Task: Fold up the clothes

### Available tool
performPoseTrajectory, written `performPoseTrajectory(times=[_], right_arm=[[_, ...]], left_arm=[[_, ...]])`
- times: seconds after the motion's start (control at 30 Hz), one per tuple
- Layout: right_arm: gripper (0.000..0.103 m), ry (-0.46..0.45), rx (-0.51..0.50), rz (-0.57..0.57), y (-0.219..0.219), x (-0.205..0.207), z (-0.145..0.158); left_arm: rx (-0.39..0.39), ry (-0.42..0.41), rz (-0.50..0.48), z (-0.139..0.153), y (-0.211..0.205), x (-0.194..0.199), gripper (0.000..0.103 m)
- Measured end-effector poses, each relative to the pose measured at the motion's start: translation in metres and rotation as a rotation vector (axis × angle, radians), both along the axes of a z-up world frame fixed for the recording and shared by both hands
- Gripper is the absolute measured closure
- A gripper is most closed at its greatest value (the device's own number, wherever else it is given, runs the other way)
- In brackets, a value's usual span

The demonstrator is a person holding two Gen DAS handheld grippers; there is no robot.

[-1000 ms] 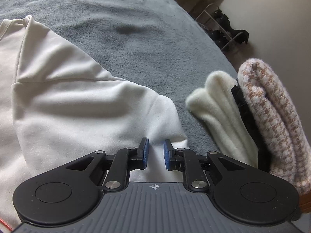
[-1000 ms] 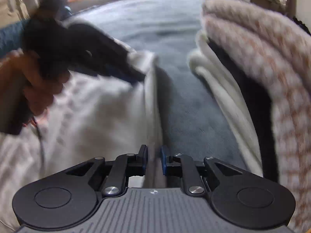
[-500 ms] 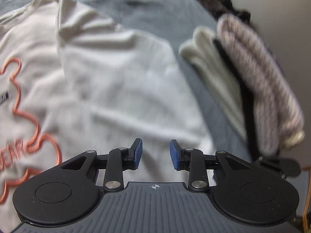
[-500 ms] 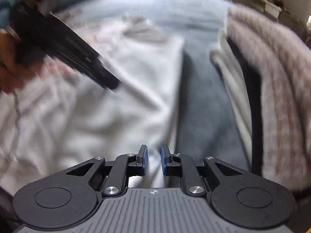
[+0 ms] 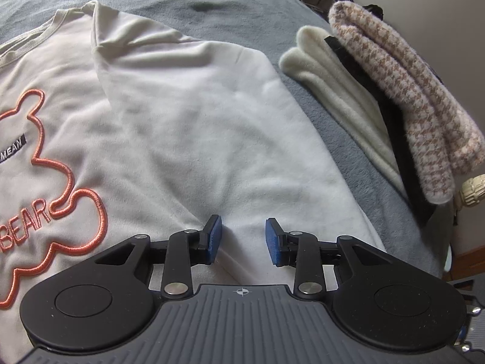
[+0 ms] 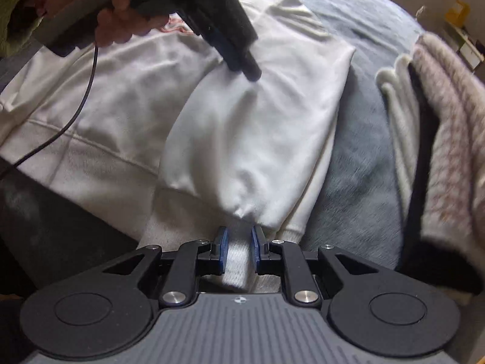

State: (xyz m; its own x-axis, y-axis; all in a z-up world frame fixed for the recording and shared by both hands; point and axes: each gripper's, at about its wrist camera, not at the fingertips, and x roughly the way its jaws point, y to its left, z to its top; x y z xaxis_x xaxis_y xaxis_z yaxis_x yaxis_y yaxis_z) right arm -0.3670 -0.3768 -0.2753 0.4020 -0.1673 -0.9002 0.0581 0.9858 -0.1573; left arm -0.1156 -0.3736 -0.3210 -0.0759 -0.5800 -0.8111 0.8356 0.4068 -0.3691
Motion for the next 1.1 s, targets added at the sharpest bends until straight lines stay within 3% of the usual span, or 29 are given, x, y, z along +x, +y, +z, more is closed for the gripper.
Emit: performPoseTrajectory(times=[0.13, 0.27, 0.4, 0.43, 0.47, 0.53, 0.7, 0.97, 1.03, 1.1], right_arm=[[0.085, 0.007, 0.006, -0.107, -0.014, 0.006, 0.005], [0.079, -0.028, 0.178, -0.363, -0.052, -0.002, 0.0], [0.079, -0.037, 0.296, -0.466, -0.067, -0.003, -0.015], [0.081, -0.04, 0.31, -0.471, -0.068, -0.004, -0.017], [0.09, -0.044, 0.319, -0.472, -0.068, -0.005, -0.017], [0.095, -0.054, 0.304, -0.474, -0.065, -0.006, -0.014], [0.095, -0.095, 0.252, -0.516, -0.057, -0.011, -0.003], [0.095, -0.087, 0.197, -0.55, -0.058, -0.01, -0.016], [0.093, -0.056, 0.152, -0.527, -0.054, -0.008, -0.017], [0.082, -0.033, 0.107, -0.512, -0.05, -0.006, -0.011]], left_arm=[[-0.025, 0.013, 0.026, 0.009, 0.008, -0.002, 0.069], [-0.043, 0.034, 0.047, 0.013, 0.016, -0.006, 0.067], [-0.032, 0.041, 0.033, 0.006, 0.02, -0.014, 0.067], [-0.031, 0.039, 0.029, 0.005, 0.02, -0.015, 0.067], [-0.03, 0.036, 0.025, 0.005, 0.02, -0.017, 0.067], [-0.029, 0.029, 0.016, 0.003, 0.02, -0.019, 0.067], [-0.032, 0.02, 0.008, 0.004, 0.016, -0.018, 0.067], [-0.036, -0.011, -0.015, 0.0, 0.007, -0.018, 0.067], [-0.037, -0.023, -0.019, -0.001, 0.006, -0.02, 0.067], [-0.037, -0.035, -0.022, 0.002, 0.005, -0.021, 0.067]])
